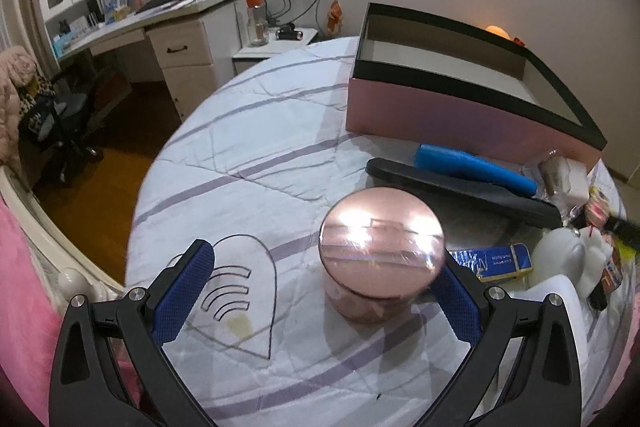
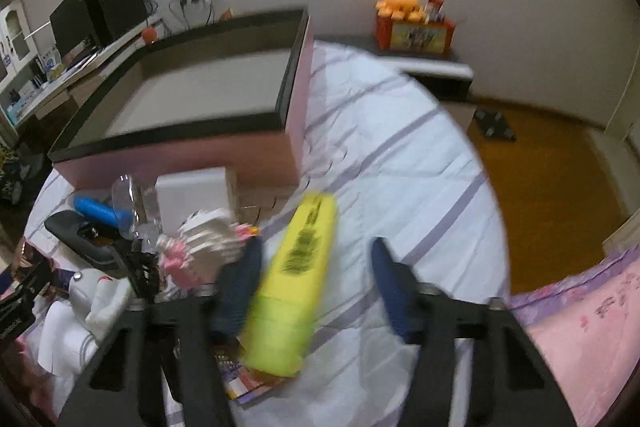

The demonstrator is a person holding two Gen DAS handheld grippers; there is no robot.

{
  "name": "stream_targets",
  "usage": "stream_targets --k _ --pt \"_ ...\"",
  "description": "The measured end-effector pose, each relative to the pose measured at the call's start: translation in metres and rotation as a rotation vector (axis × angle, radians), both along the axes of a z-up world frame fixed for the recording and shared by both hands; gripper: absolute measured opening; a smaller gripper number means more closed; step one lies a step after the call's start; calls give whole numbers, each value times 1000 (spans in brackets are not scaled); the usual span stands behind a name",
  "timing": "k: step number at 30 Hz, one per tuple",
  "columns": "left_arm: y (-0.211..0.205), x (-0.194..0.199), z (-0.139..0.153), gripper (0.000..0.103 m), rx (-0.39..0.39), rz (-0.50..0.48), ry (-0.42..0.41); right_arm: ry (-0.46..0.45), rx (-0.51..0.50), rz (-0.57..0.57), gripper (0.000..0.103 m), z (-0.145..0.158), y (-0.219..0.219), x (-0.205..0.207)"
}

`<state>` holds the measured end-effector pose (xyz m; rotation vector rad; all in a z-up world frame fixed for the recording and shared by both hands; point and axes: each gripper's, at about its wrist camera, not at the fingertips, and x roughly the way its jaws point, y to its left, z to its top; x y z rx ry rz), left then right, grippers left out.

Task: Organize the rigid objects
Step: 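Reach the left gripper to the rose-gold tin while the right gripper reaches the yellow highlighter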

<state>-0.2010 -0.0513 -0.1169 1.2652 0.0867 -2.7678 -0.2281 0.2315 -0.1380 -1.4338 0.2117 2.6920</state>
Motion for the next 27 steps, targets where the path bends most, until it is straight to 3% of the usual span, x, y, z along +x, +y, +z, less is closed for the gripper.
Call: stream_targets --k 3,4,7,12,18,21,24,25,27 --pt "-3 -7 -4 103 39 -13 3 22 32 -3 39 0 -4 3" --pt "-5 -10 -6 103 53 -15 0 29 34 -9 31 1 -4 4" --pt "-11 -18 -10 103 105 -28 -20 29 24 -15 28 2 0 7" --pt "-3 -28 -12 102 33 -52 -50 23 71 -22 27 2 -7 21" --pt "-6 -29 -12 101 40 -86 -51 -1 146 -13 27 2 -13 32" --pt "-5 -28 -11 90 22 -91 -42 -3 158 -16 28 1 -13 25" --pt "-3 -24 -9 60 -3 -106 -16 17 147 -11 27 -1 -12 22" --pt "-1 -24 -8 46 -5 -116 -8 19 138 -12 26 -1 -11 23" --pt "-2 -24 -7 46 -11 -123 -8 26 124 -16 26 -1 -10 26"
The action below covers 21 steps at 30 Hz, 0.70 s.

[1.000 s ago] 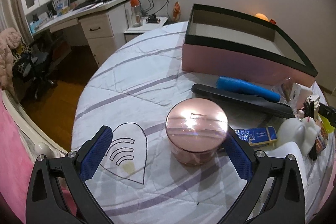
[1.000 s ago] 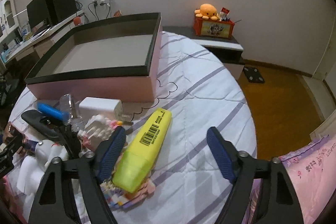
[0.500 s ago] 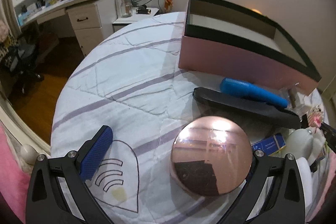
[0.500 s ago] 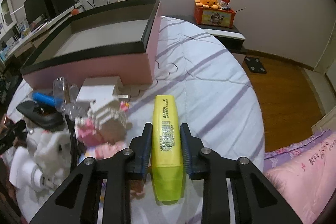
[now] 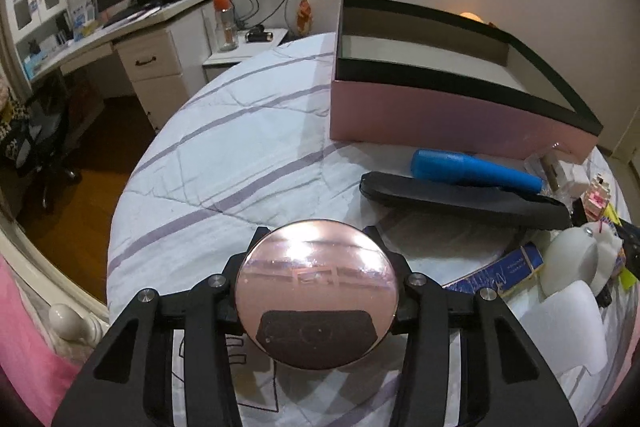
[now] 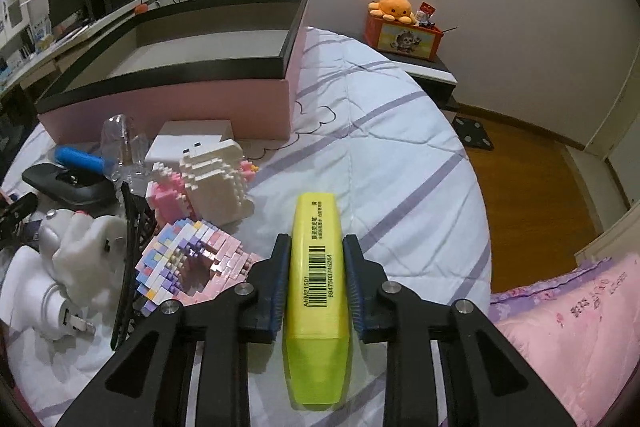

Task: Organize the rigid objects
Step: 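Reach the left gripper to the rose-gold tin while the right gripper reaches the yellow highlighter, then carry the tin with the left gripper while the right gripper carries the highlighter toward the box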

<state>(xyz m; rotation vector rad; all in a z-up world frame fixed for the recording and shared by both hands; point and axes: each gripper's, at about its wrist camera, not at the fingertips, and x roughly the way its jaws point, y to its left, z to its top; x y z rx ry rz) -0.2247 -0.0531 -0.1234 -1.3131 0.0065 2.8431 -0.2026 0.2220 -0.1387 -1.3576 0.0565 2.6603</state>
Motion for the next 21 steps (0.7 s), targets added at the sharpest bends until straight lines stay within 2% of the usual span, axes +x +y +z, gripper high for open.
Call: stream_targets --k 8,21 --pt "-9 0 4 46 53 1 -15 9 -12 -20 26 5 -2 10" --pt "-10 7 15 46 60 13 3 50 -22 -24 26 20 -4 26"
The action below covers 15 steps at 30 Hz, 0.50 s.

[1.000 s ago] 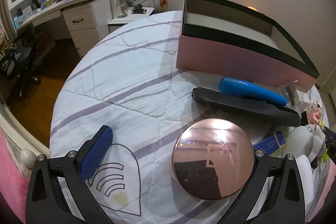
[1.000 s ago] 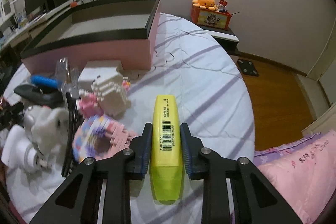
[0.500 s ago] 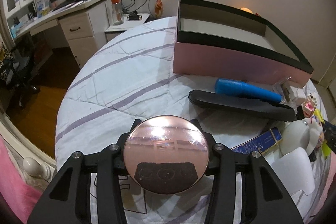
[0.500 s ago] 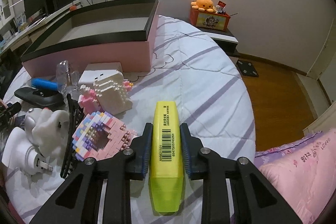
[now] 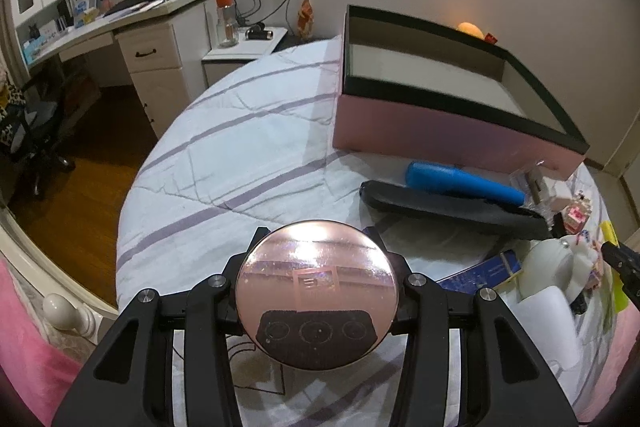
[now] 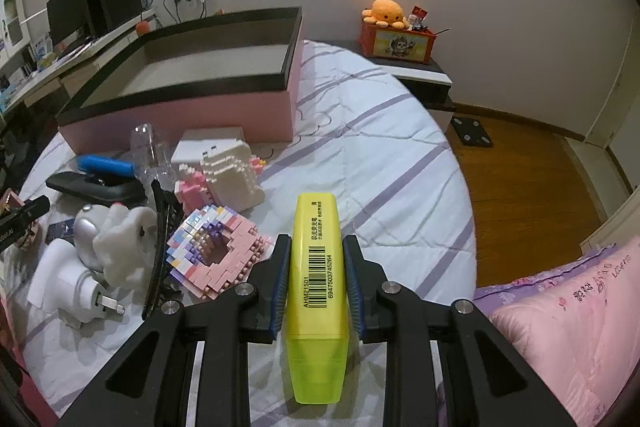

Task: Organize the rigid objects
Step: 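Carry the tin with the left gripper while the right gripper carries the highlighter toward the box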

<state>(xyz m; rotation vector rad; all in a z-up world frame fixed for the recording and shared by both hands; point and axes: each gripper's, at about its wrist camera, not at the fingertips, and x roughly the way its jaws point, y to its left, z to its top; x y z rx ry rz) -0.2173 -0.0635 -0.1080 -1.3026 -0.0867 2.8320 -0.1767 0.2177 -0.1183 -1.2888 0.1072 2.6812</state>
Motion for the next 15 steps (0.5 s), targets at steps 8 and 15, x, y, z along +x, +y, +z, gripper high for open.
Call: stream_targets --k 8,15 --pt "7 12 23 46 -12 -23 54 65 4 17 26 27 -9 18" --pt "16 36 50 46 -3 -53 119 134 2 42 26 52 -21 41"
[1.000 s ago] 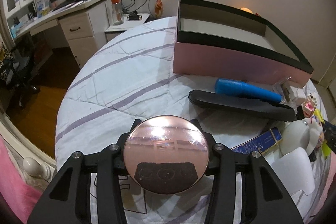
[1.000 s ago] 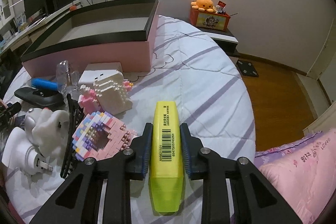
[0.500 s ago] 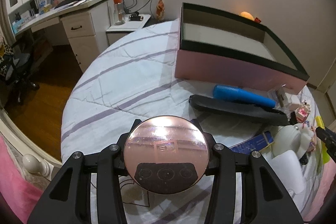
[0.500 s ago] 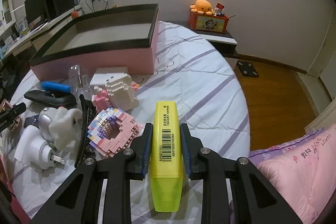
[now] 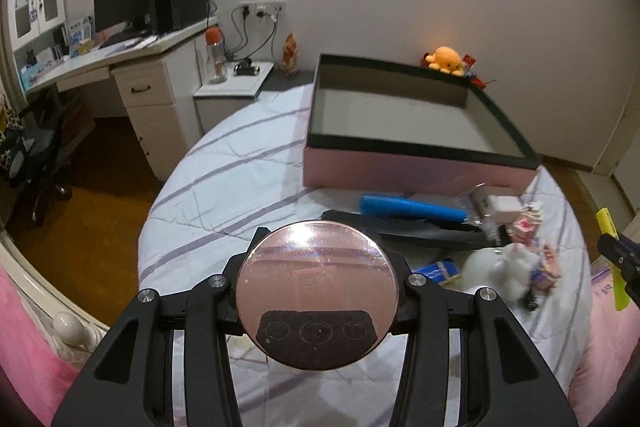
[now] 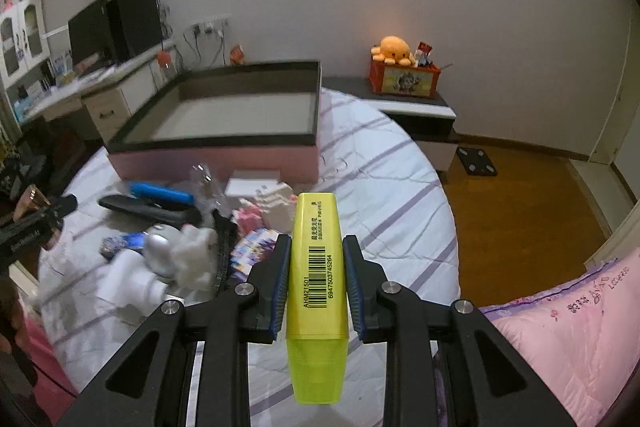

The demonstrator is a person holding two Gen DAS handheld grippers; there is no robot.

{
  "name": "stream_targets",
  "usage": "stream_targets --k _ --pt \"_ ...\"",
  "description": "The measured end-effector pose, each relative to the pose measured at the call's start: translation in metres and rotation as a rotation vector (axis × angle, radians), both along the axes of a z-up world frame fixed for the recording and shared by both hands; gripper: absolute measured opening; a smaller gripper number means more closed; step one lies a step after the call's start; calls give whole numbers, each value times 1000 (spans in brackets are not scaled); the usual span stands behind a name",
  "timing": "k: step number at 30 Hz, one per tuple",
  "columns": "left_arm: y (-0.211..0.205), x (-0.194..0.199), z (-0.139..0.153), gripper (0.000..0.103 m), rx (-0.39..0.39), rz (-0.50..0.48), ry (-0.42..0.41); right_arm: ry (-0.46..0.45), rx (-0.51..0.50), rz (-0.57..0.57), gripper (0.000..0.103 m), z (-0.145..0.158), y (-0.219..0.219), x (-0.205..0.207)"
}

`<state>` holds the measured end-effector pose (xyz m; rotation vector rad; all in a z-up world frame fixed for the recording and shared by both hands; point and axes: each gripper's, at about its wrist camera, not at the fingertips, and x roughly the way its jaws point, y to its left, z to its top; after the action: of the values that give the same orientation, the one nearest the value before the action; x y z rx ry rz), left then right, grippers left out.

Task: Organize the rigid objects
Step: 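Carry the tin with the left gripper while the right gripper carries the highlighter toward the box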

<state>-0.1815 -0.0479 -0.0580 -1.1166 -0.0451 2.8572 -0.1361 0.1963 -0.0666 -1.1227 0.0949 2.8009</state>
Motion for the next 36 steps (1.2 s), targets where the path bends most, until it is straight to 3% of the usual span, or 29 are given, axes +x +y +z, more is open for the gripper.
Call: stream_targets --k 11,19,27,36 --pt "18 46 23 46 -2 -66 75 102 9 44 26 29 -24 41" --pt "32 50 33 46 -13 -97 98 130 15 64 26 38 -27 43" --pt "48 6 45 46 -4 -138 111 143 6 67 26 43 -19 3" --pt "67 -89 42 46 30 -190 51 123 -8 70 26 35 6 -87"
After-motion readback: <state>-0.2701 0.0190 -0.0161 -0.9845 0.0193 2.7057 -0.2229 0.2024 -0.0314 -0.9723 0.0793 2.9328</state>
